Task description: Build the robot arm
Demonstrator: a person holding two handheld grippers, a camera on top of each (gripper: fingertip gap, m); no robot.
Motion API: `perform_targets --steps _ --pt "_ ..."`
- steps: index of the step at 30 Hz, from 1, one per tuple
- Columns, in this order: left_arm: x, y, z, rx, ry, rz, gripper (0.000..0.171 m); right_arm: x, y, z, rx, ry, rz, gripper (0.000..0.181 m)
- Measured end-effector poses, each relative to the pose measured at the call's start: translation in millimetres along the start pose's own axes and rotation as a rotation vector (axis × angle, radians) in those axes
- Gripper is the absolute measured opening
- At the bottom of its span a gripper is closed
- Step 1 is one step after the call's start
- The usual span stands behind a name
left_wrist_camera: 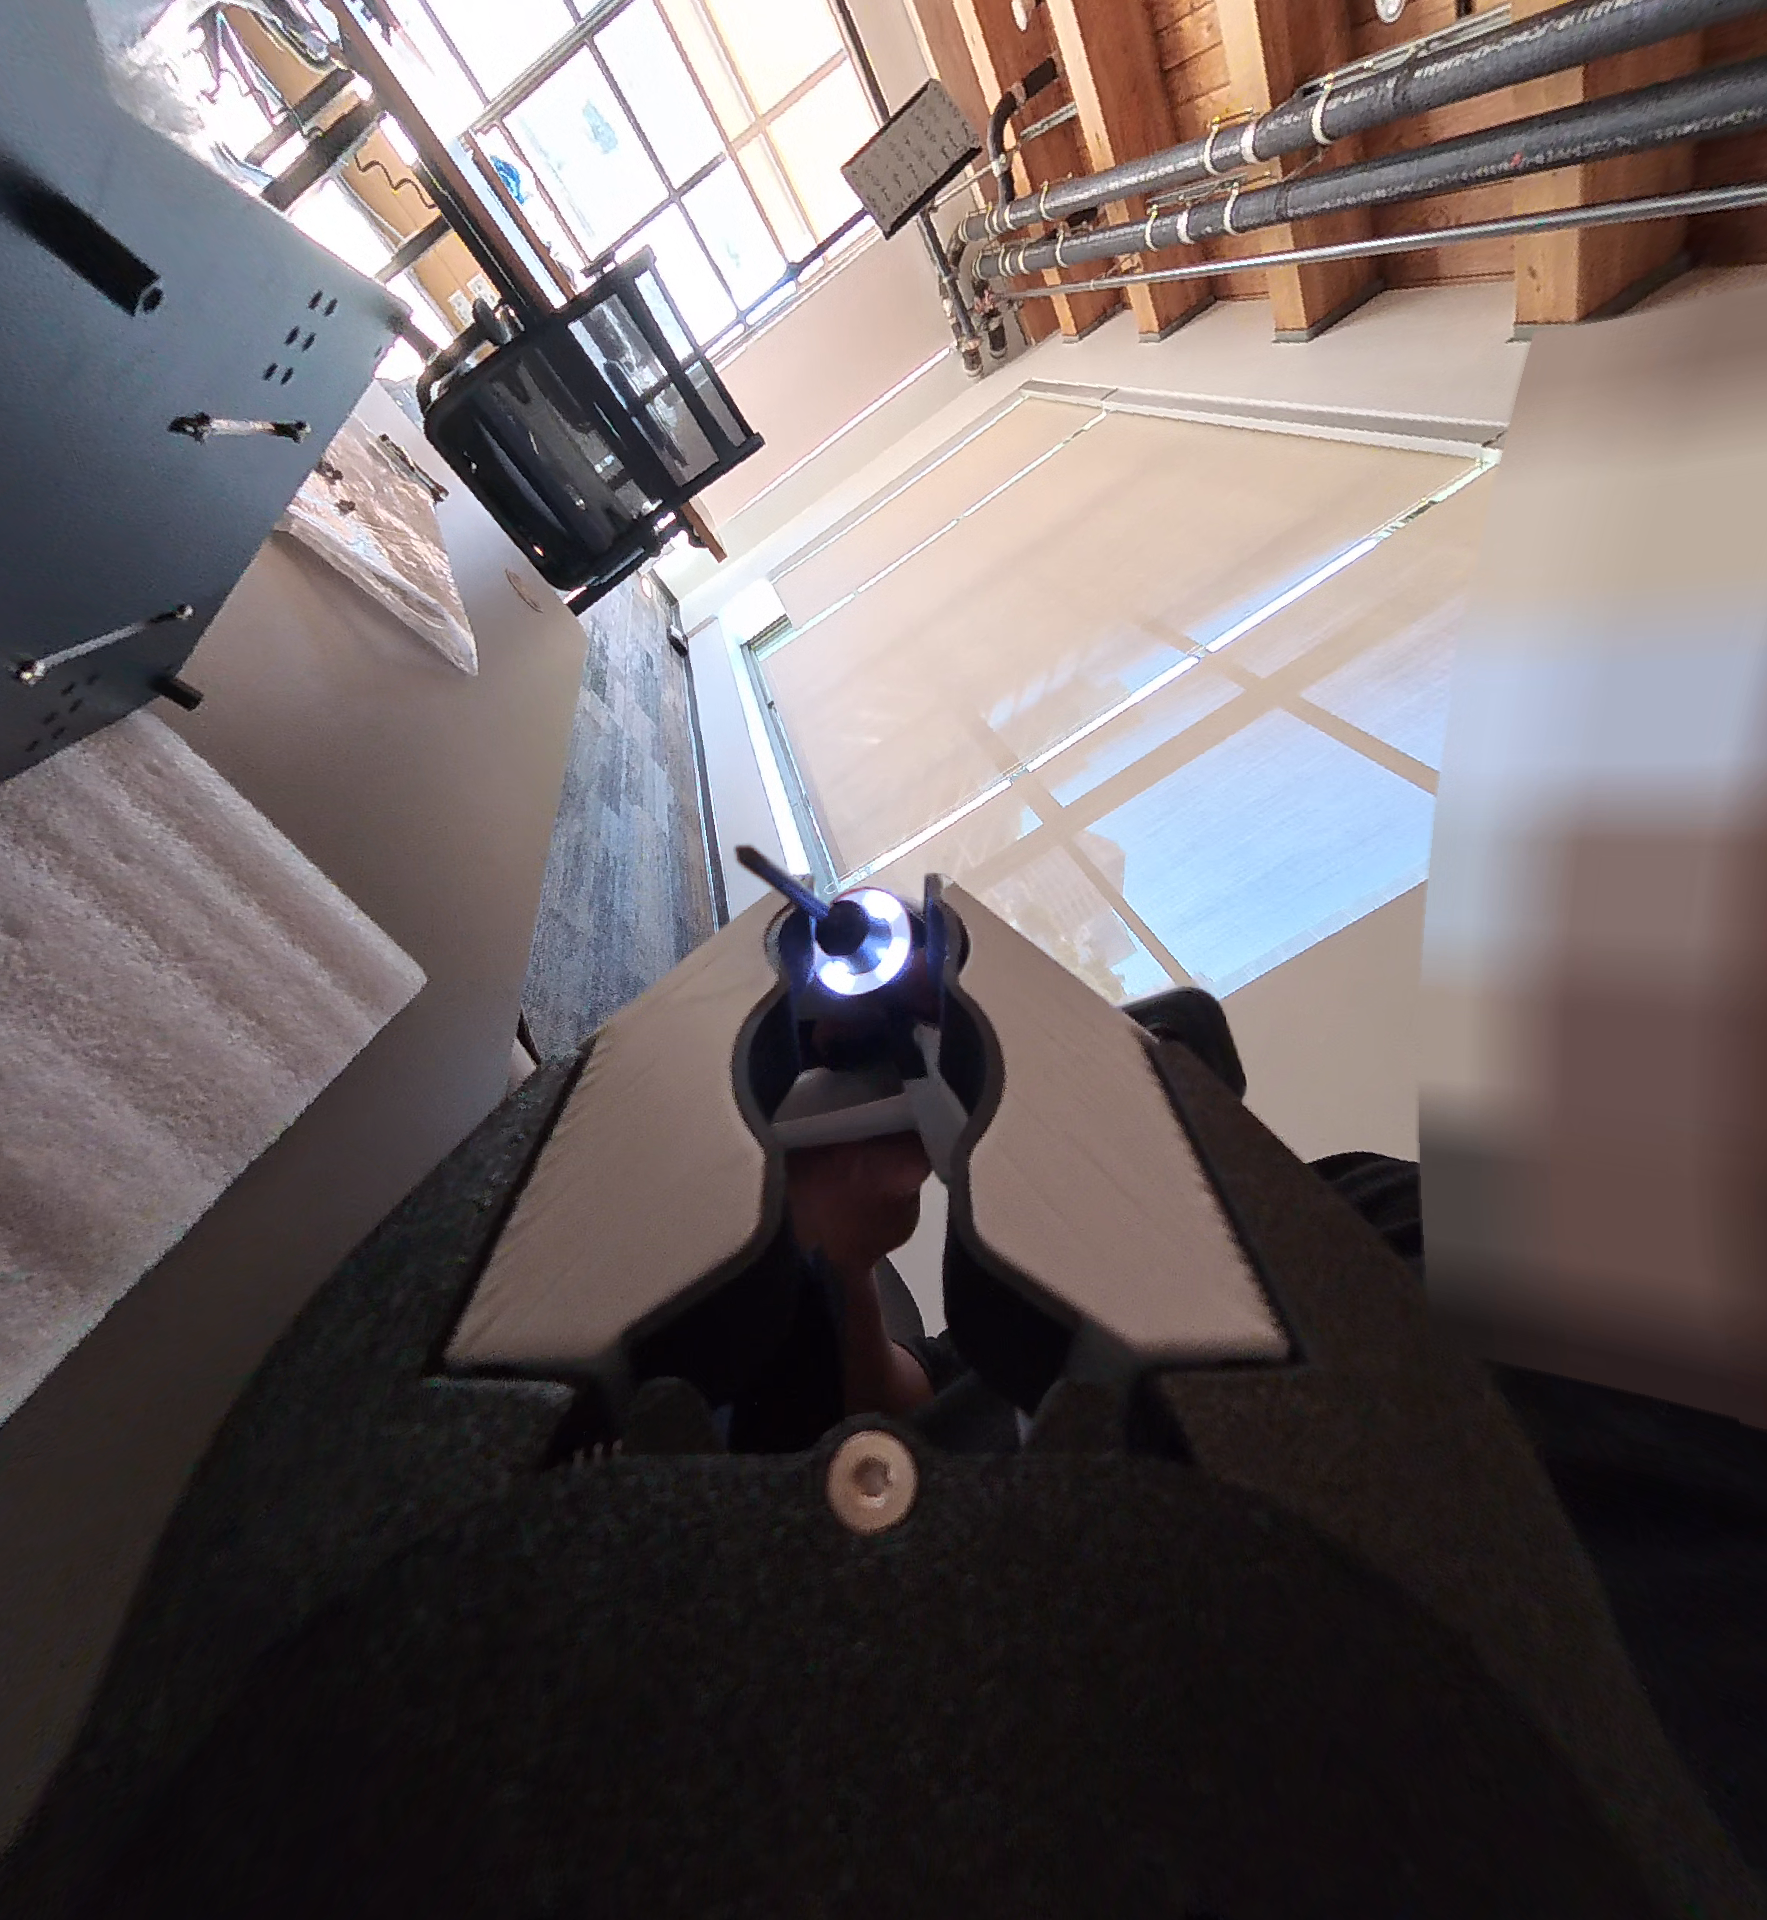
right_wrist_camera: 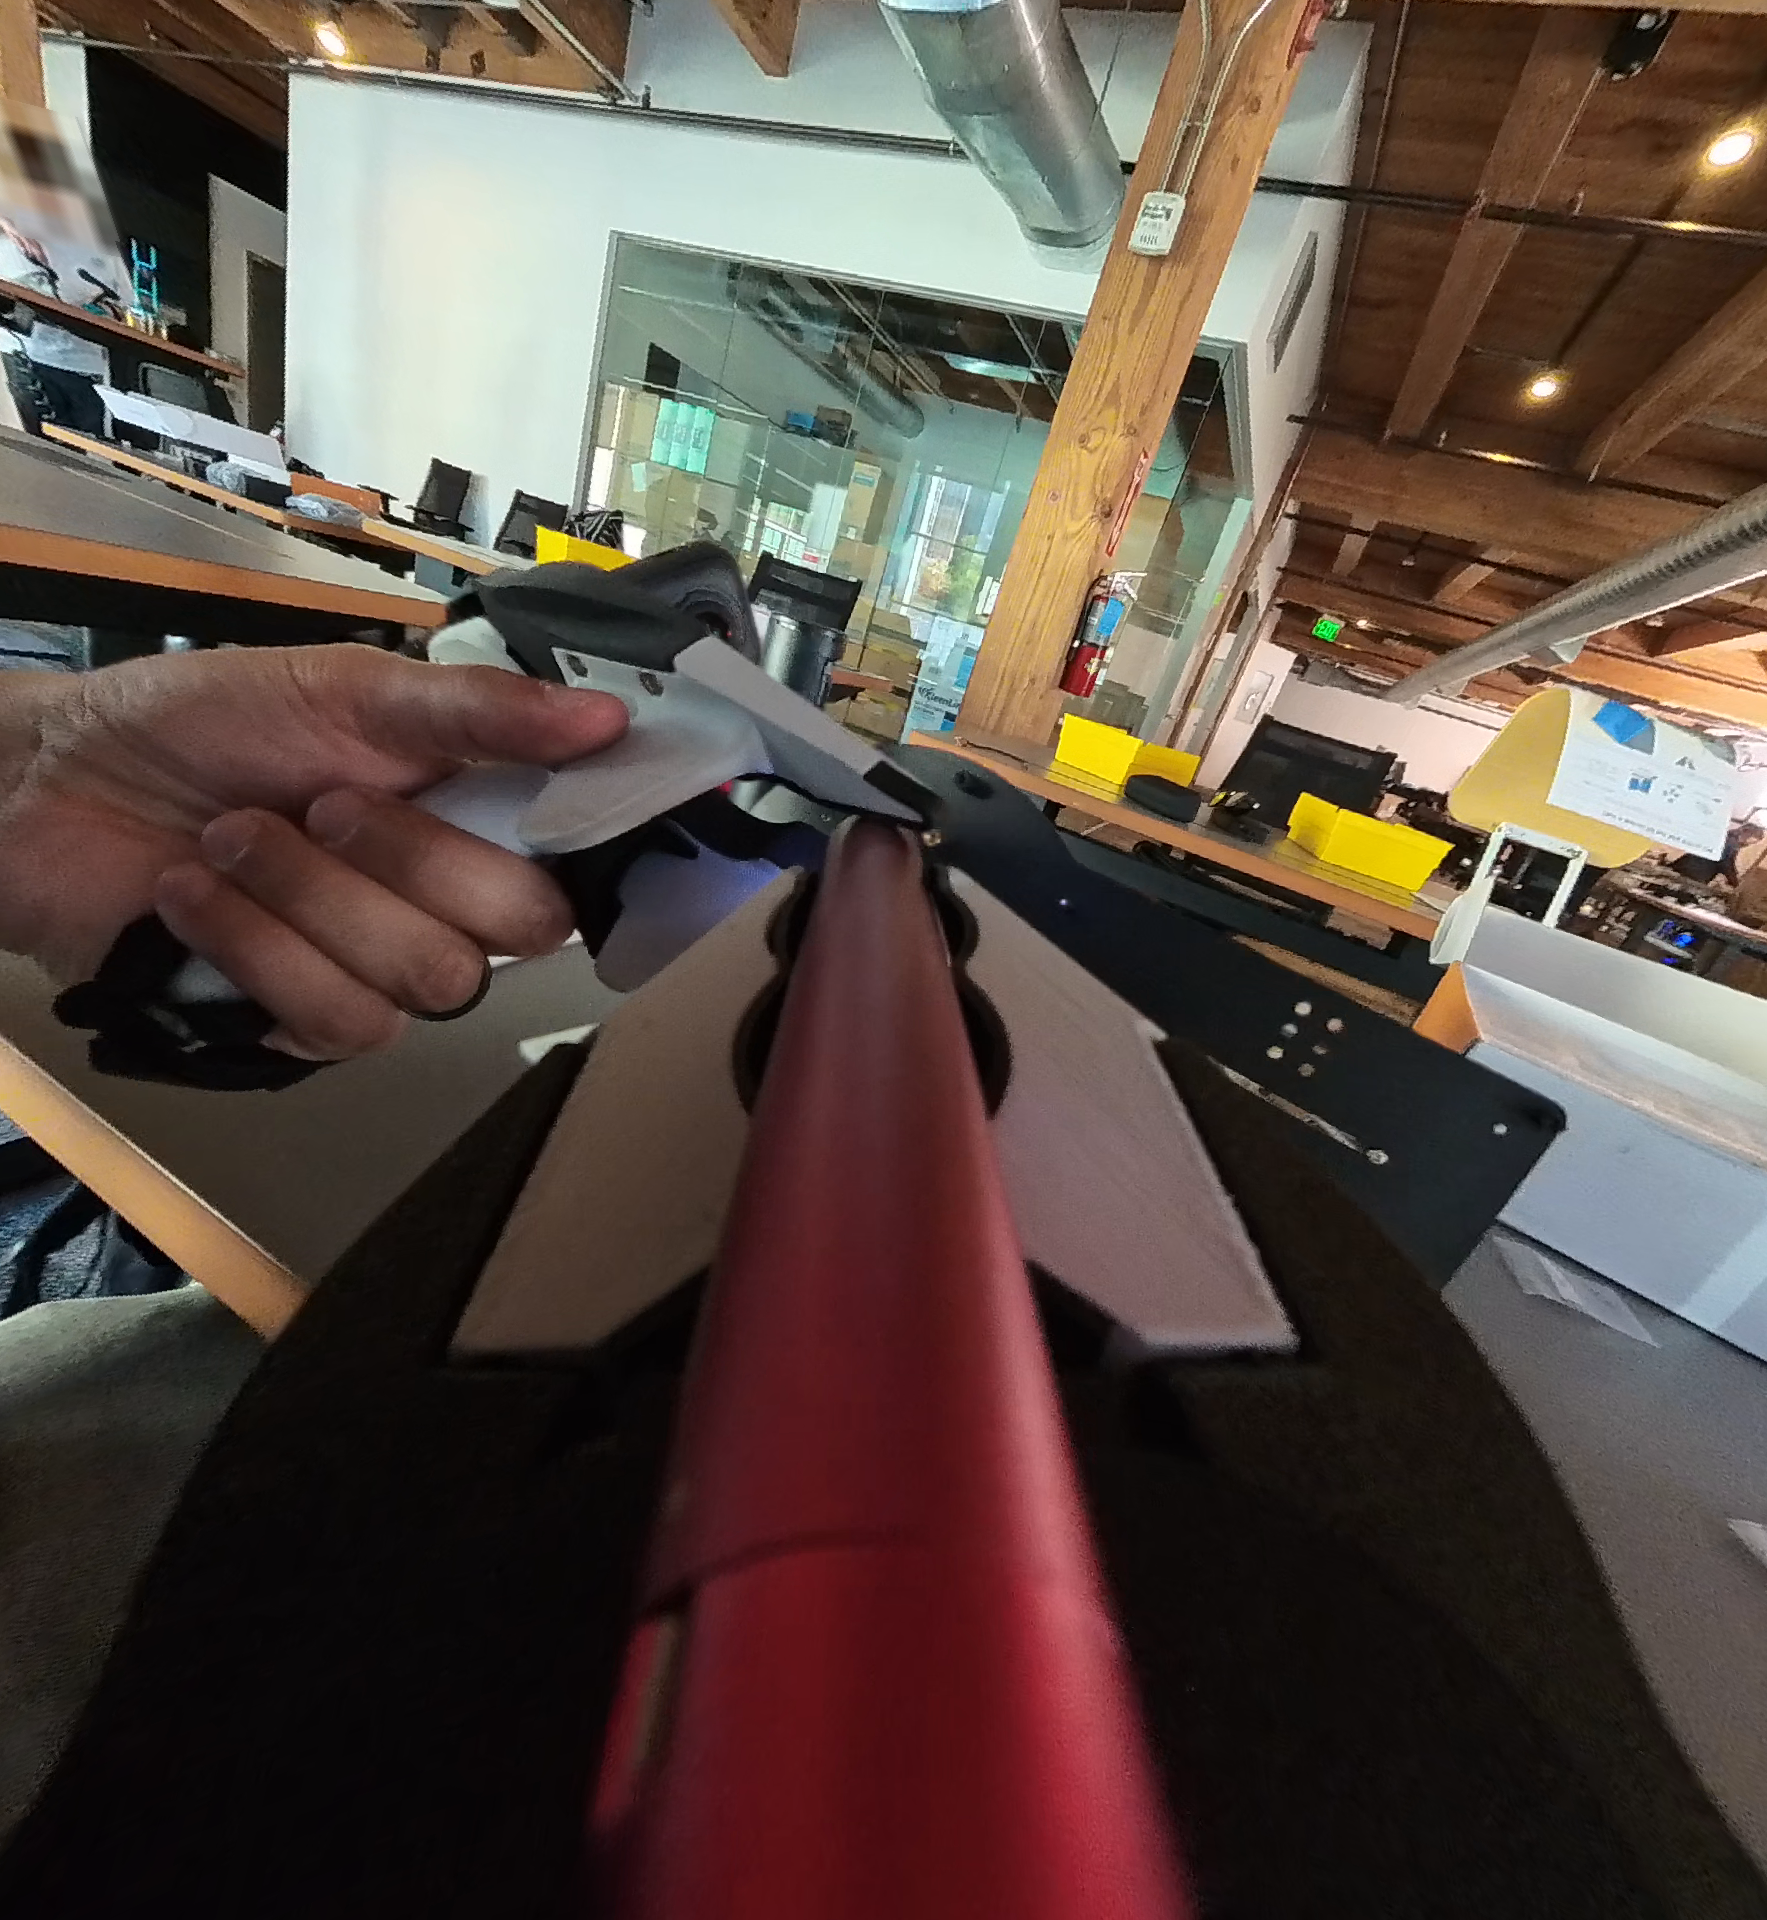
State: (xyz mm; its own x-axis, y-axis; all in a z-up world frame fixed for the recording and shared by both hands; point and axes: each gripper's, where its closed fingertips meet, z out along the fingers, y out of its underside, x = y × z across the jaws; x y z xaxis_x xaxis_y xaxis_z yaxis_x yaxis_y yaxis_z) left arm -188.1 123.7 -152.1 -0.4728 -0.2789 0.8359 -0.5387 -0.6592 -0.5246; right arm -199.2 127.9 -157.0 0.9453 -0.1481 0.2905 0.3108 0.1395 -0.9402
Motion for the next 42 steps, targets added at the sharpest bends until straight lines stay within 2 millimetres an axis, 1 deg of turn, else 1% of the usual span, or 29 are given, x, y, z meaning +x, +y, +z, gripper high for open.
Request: perform_targets --steps 3,5,8,10,12,15,17,18,21,24,28,31,35,42 --pt "-3.7 -1.9 6.3 0.020 0.012 -0.001 0.019 6.2 3.3 -1.8 -0.005 0.032 -0.016 0.020" --pt "-11.9 -2.2 11.1 0.033 -0.002 0.000 0.021 11.7 10.1 -3.1 -0.028 0.047 -0.025 0.020" --pt "-36.1 2.2 14.7 0.034 -0.074 0.009 0.029 28.8 35.0 -6.6 -0.126 0.106 -0.030 0.020" --pt "-52.5 6.1 14.8 0.042 -0.129 0.010 0.029 42.0 58.1 -8.1 -0.201 0.153 -0.018 0.020" --pt "-67.6 11.0 15.4 0.038 -0.200 0.019 0.028 53.4 78.5 -8.6 -0.266 0.217 -0.077 0.020" --pt "-88.9 22.6 15.9 -0.040 -0.356 0.155 0.028 54.0 97.4 -5.4 -0.326 0.228 -0.181 0.020" --pt "-102.2 25.1 12.8 -0.087 -0.476 0.277 0.026 54.0 101.9 -2.7 -0.333 0.232 -0.231 0.020" --pt "-105.4 25.1 12.1 -0.106 -0.515 0.331 0.025 54.1 102.7 -1.3 -0.328 0.231 -0.242 0.020" --pt "-109.0 21.9 10.5 -0.139 -0.593 0.448 0.021 56.6 107.7 1.7 -0.337 0.229 -0.229 0.021" --pt "-112.0 18.8 8.1 -0.160 -0.641 0.519 0.020 61.1 111.4 1.2 -0.355 0.239 -0.203 0.021" --pt "-113.7 15.1 4.4 -0.162 -0.666 0.545 0.020 61.9 112.9 1.4 -0.363 0.225 -0.167 0.021" --pt "-113.4 12.1 1.1 -0.163 -0.679 0.562 0.020 62.2 111.1 1.9 -0.358 0.228 -0.170 0.021" --pt "-112.6 8.7 -3.0 -0.166 -0.704 0.603 0.020 61.6 115.1 3.7 -0.390 0.220 -0.168 0.021" --pt "-112.9 9.7 -5.2 -0.182 -0.716 0.640 0.020 60.0 114.5 5.7 -0.405 0.219 -0.201 0.021"
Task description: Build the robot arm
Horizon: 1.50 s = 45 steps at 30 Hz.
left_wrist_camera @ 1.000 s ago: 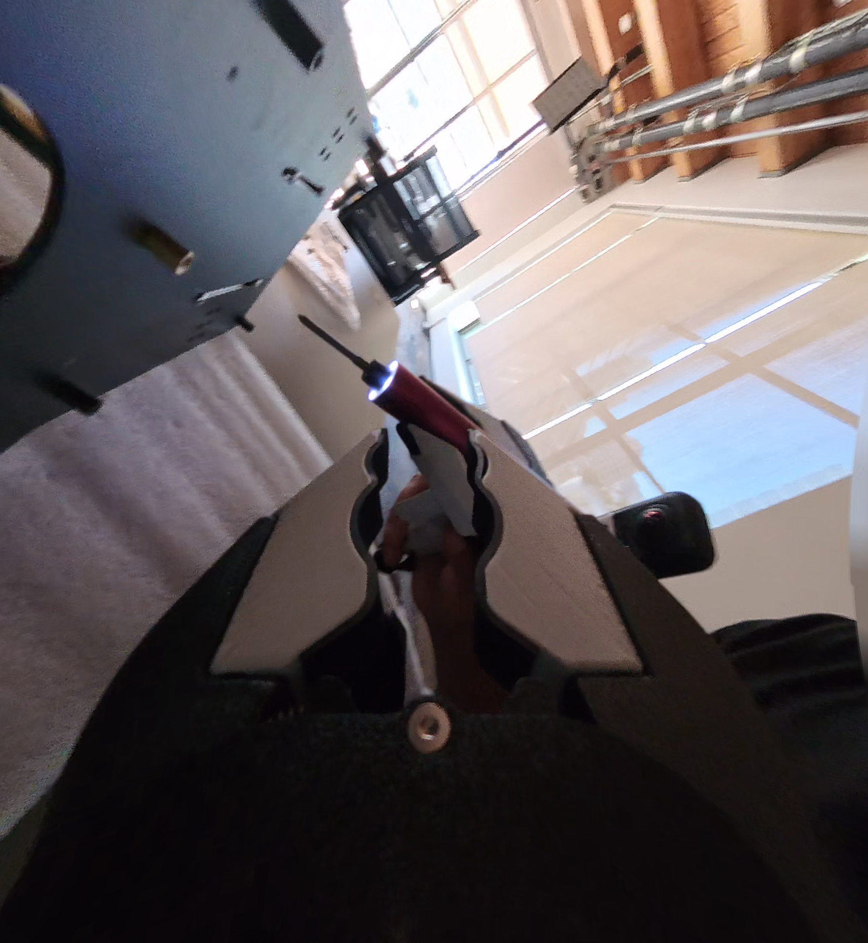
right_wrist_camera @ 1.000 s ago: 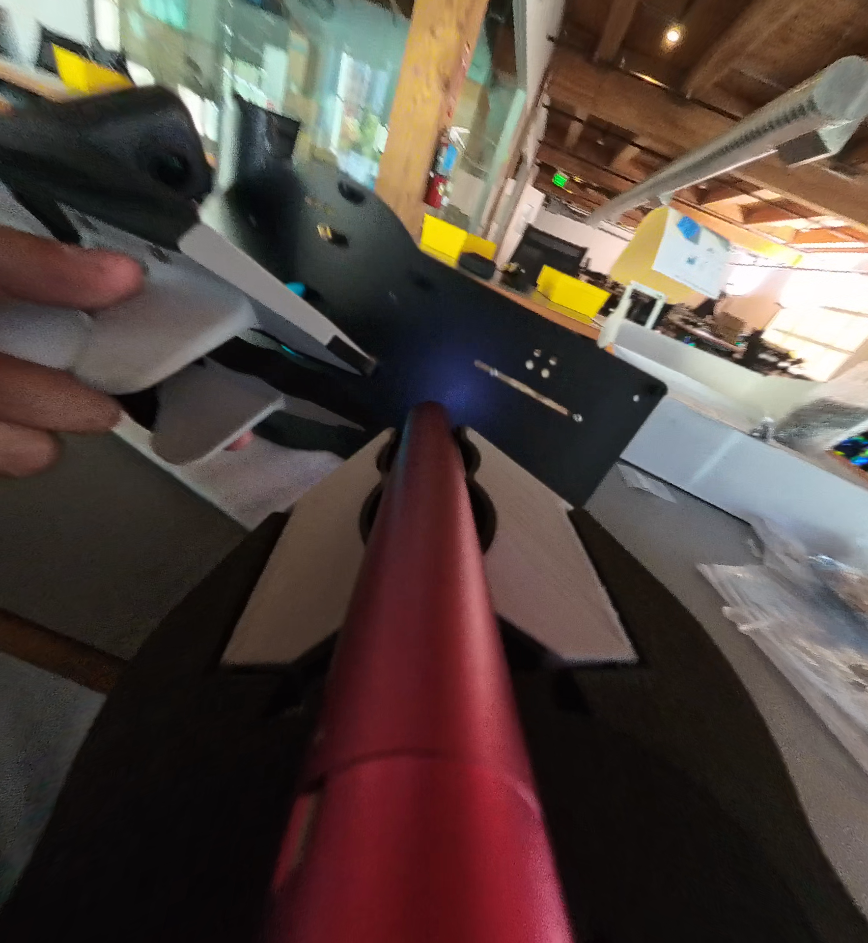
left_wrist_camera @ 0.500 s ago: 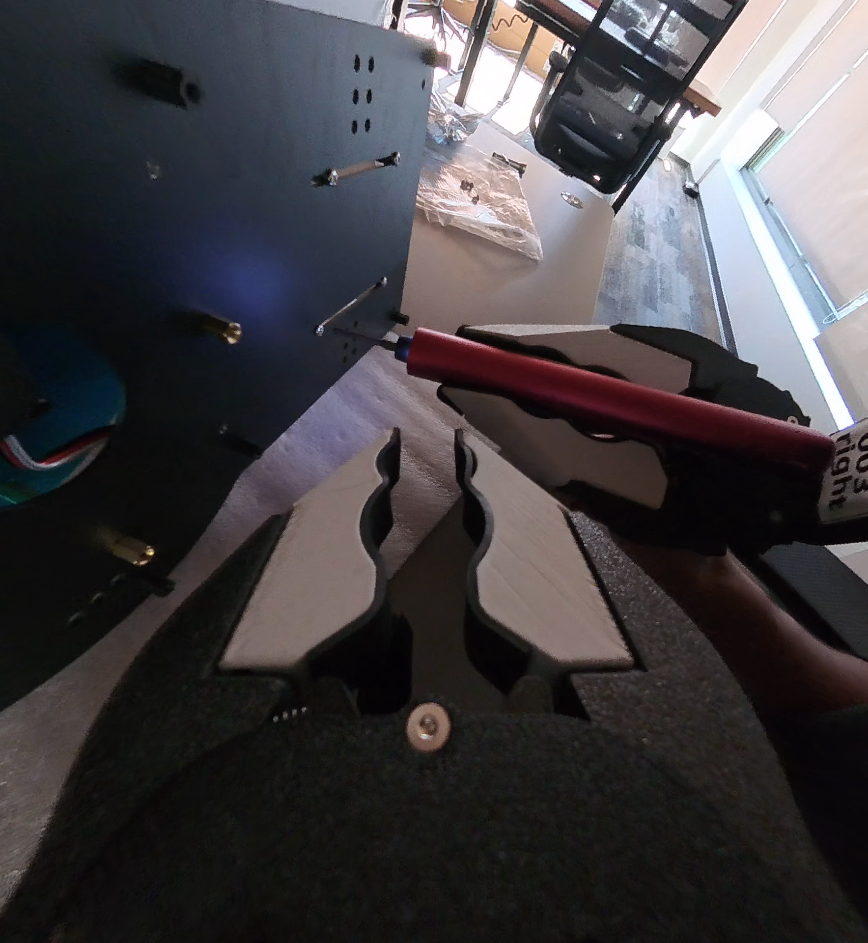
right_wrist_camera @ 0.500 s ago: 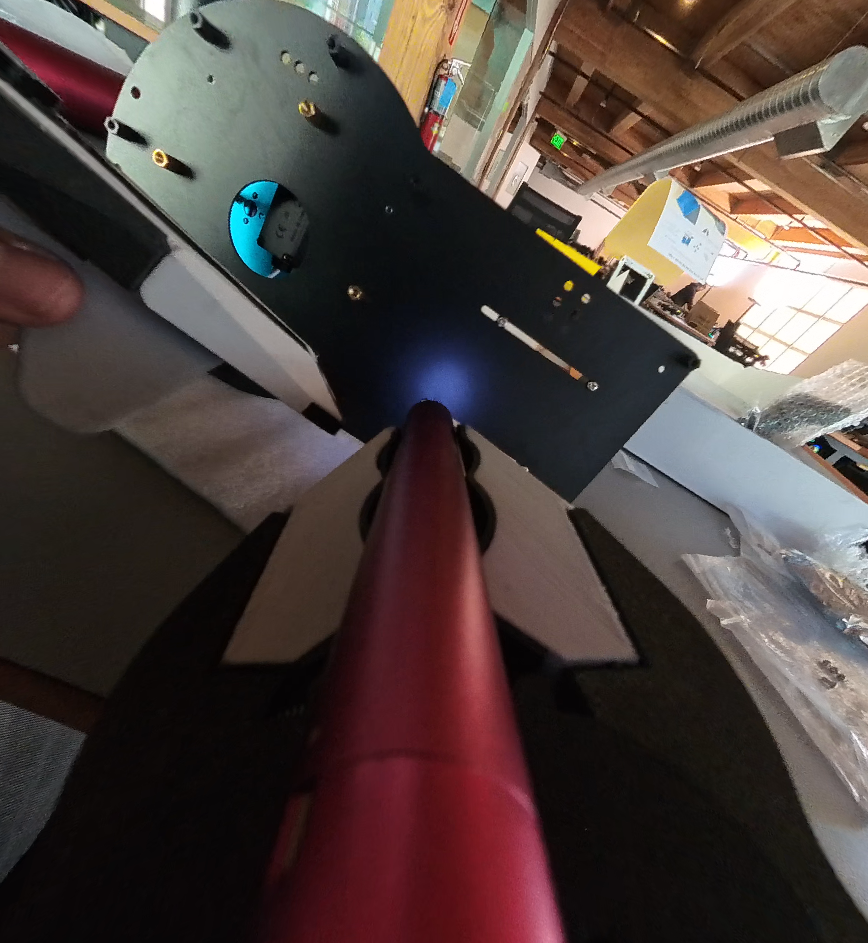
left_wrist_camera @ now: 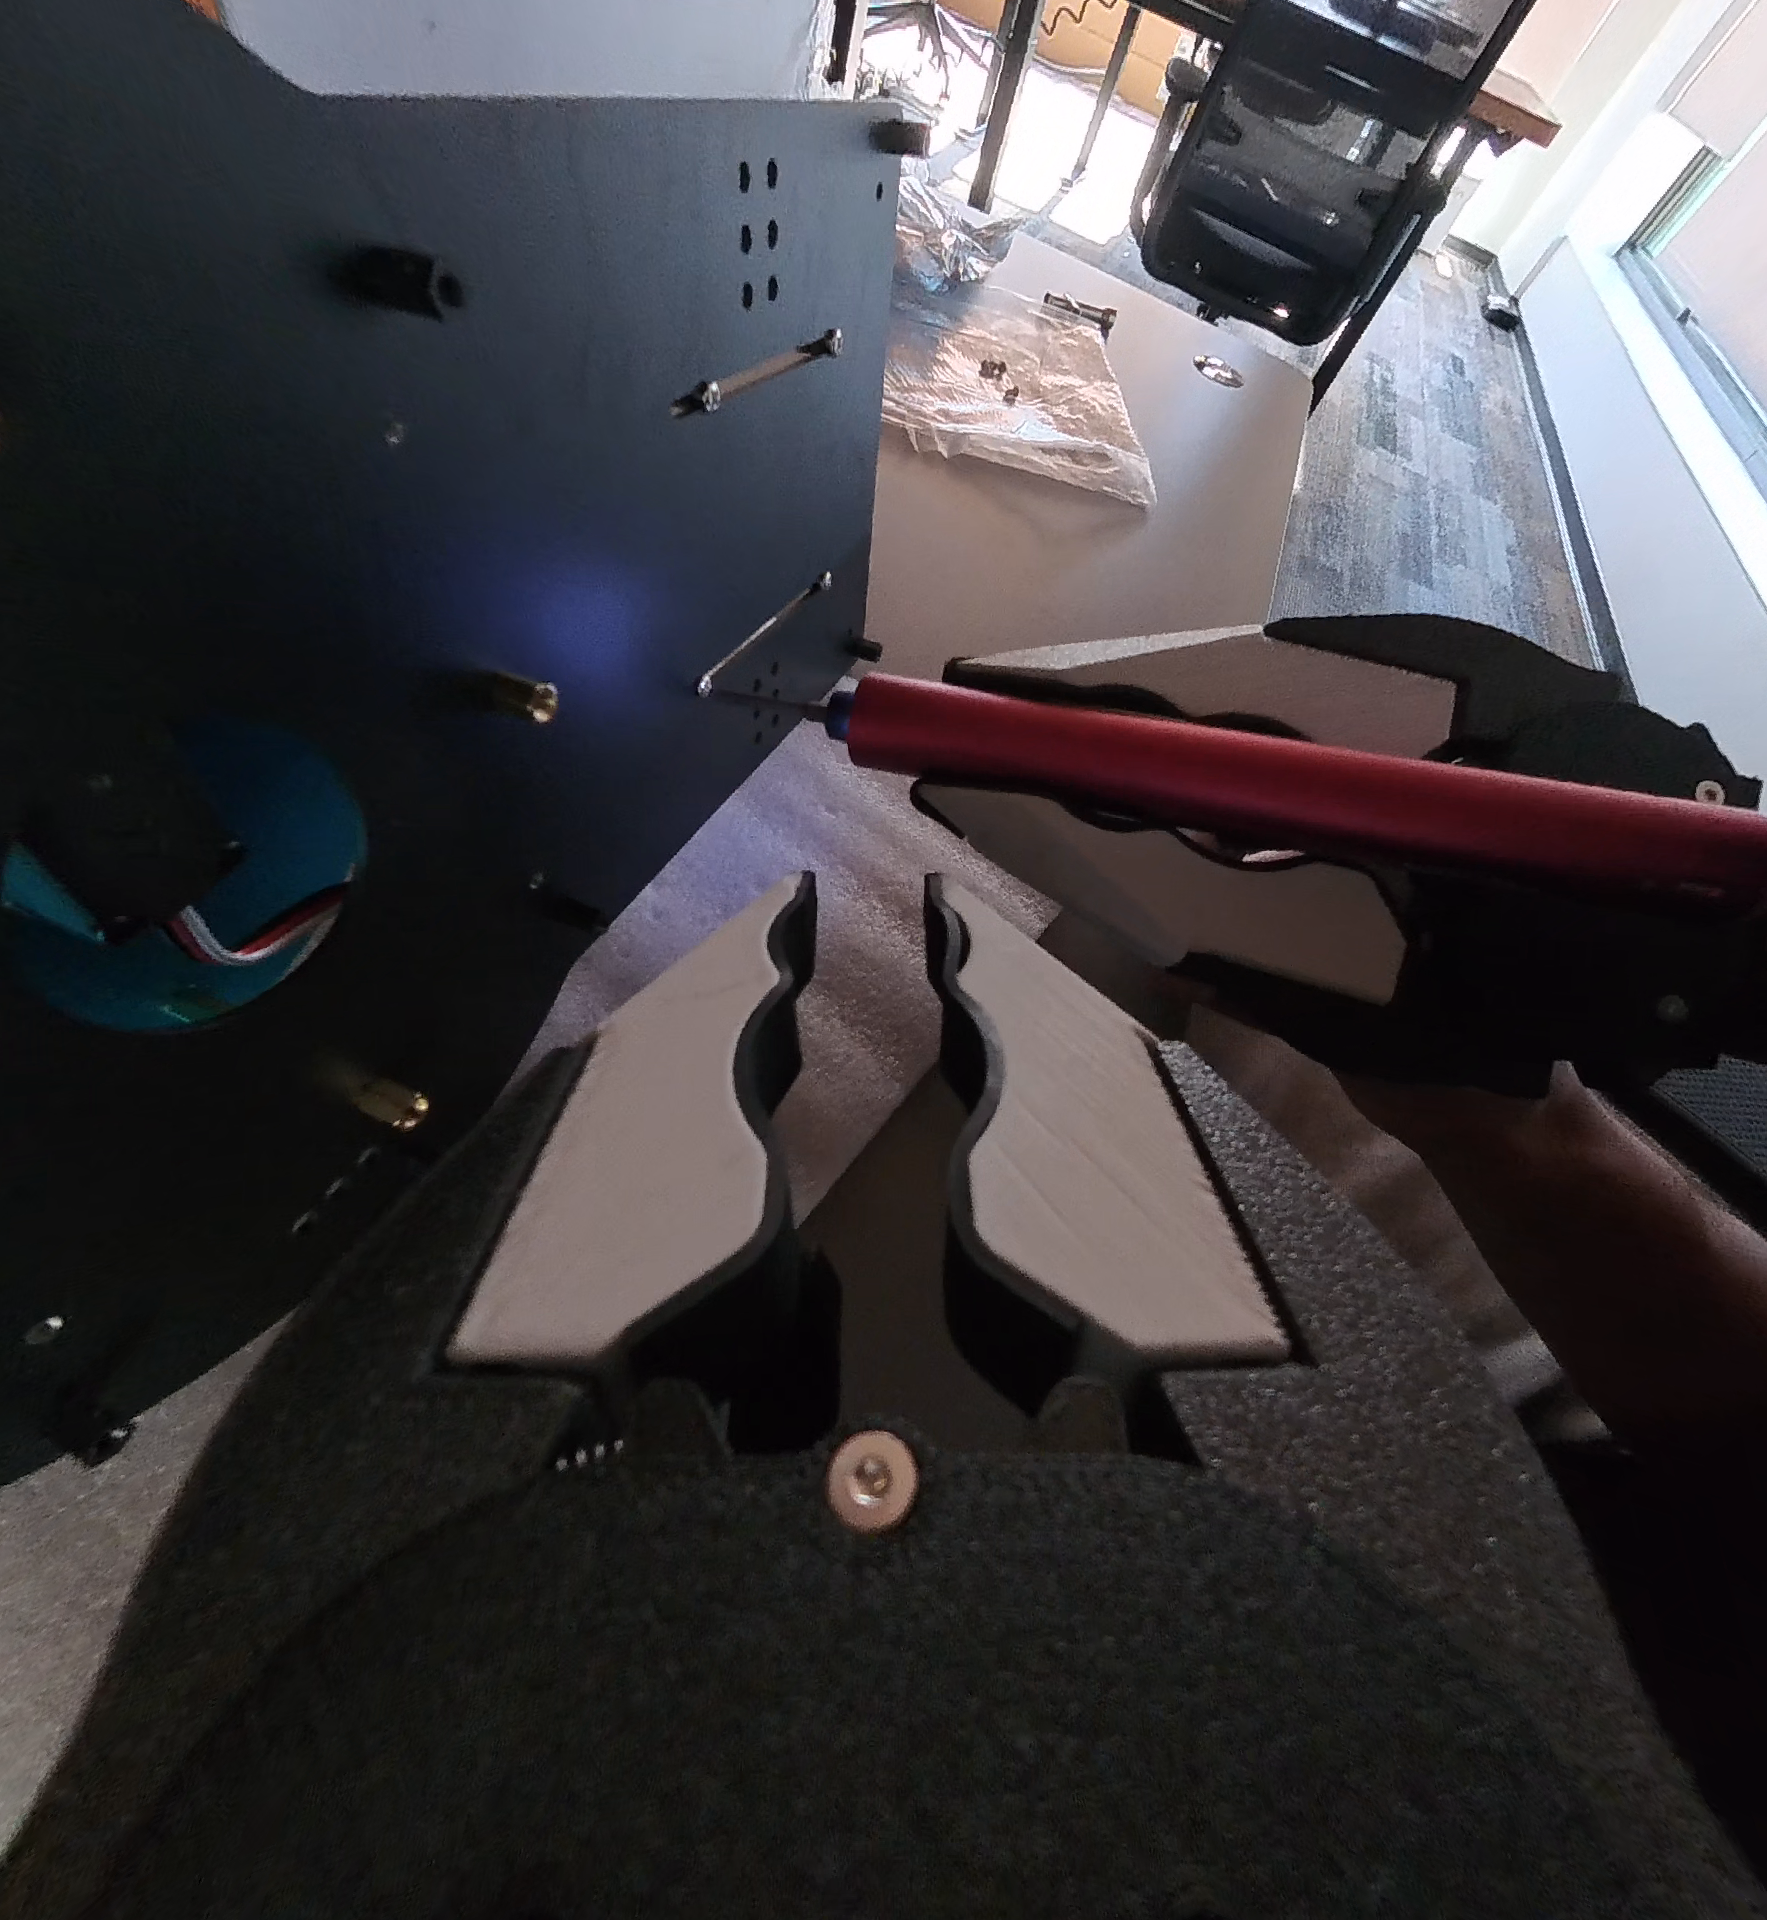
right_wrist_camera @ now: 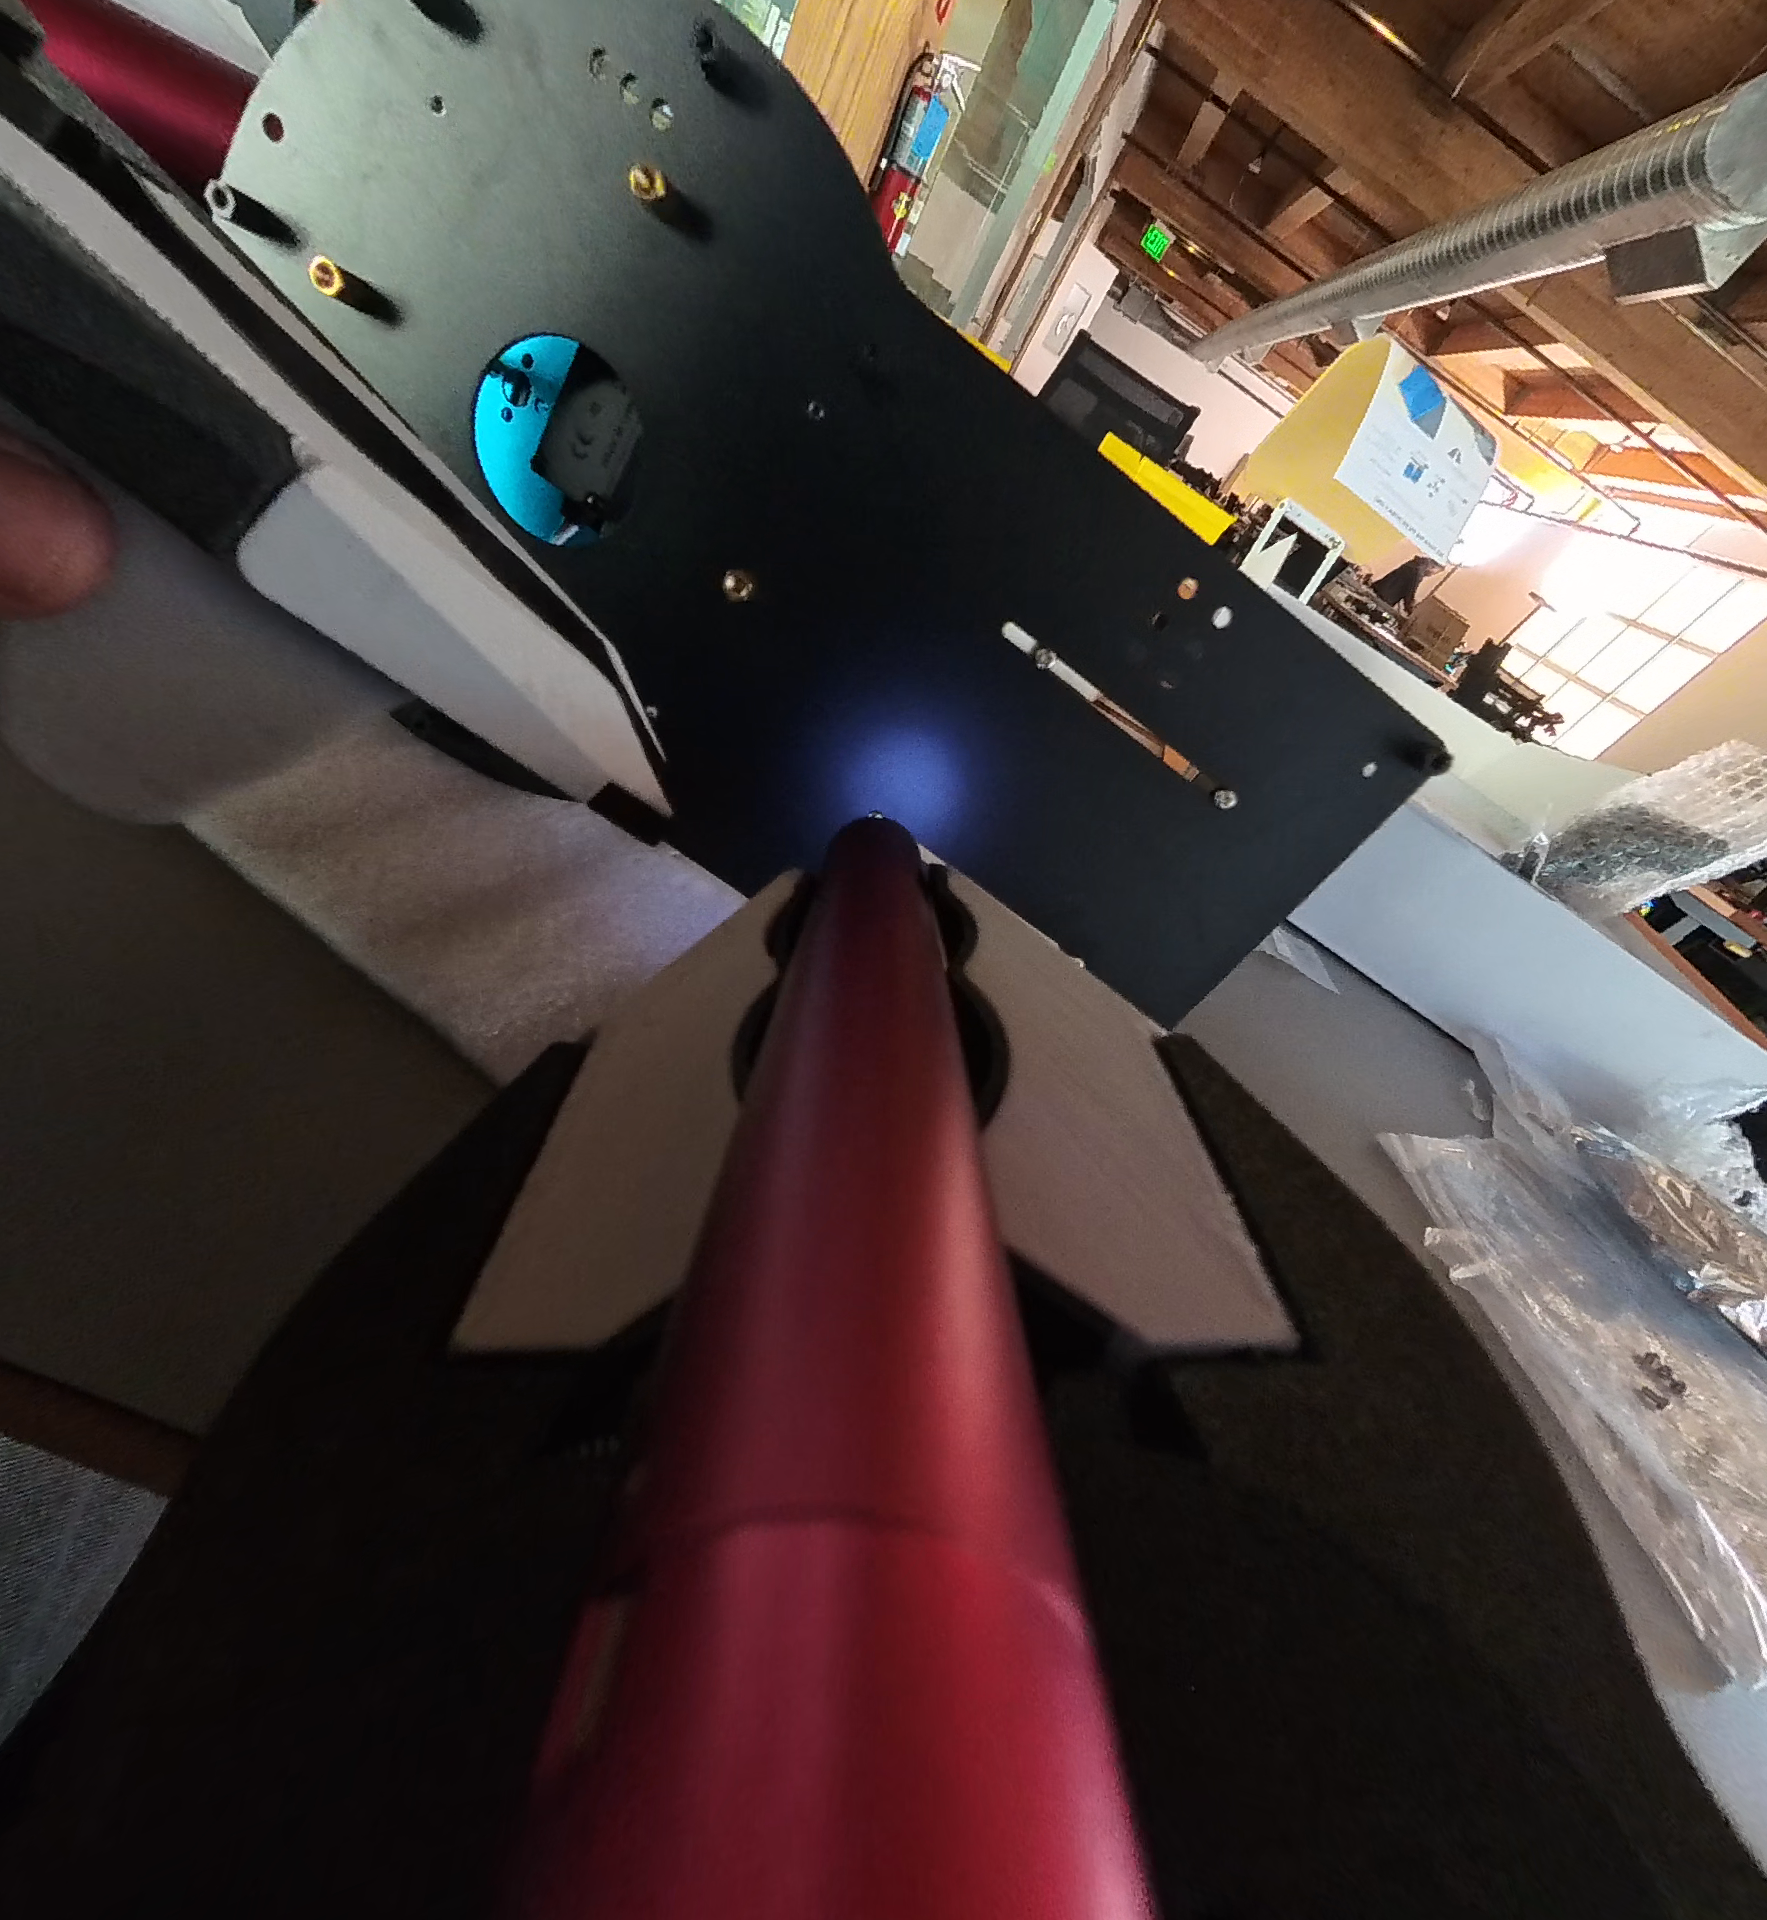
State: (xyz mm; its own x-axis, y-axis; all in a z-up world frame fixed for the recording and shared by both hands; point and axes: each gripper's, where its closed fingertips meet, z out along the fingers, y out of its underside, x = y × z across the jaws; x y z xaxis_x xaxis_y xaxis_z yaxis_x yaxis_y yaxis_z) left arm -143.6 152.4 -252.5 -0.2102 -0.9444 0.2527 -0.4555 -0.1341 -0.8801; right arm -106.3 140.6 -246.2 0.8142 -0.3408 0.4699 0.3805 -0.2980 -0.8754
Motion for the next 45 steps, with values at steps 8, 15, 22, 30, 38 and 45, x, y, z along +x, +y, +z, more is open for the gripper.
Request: perform_targets --steps 8,15,22,30,38,45 --pt "-2.0 3.1 -1.8 -0.002 -0.003 -0.005 0.019 -1.1 -3.2 -1.4 0.017 -0.003 -0.008 0.021" --pt "-0.3 3.5 -2.1 -0.002 -0.004 0.001 0.019 0.4 -2.0 -0.1 0.004 -0.003 0.004 0.021" --pt "4.6 0.3 -4.1 -0.006 0.006 0.029 0.019 2.3 -7.3 2.3 0.003 -0.030 -0.064 0.020" --pt "11.5 -48.5 -30.3 -0.012 -0.006 0.331 0.019 3.0 -1.5 0.4 0.023 -0.048 -0.125 0.021" --pt "18.0 -73.2 -34.5 -0.055 -0.008 0.503 0.016 2.2 -0.2 -0.5 0.031 -0.027 -0.180 0.020" --pt "-4.0 -106.5 -33.7 -0.186 -0.075 0.652 0.020 0.2 -0.3 -1.0 0.033 -0.002 -0.228 0.020"
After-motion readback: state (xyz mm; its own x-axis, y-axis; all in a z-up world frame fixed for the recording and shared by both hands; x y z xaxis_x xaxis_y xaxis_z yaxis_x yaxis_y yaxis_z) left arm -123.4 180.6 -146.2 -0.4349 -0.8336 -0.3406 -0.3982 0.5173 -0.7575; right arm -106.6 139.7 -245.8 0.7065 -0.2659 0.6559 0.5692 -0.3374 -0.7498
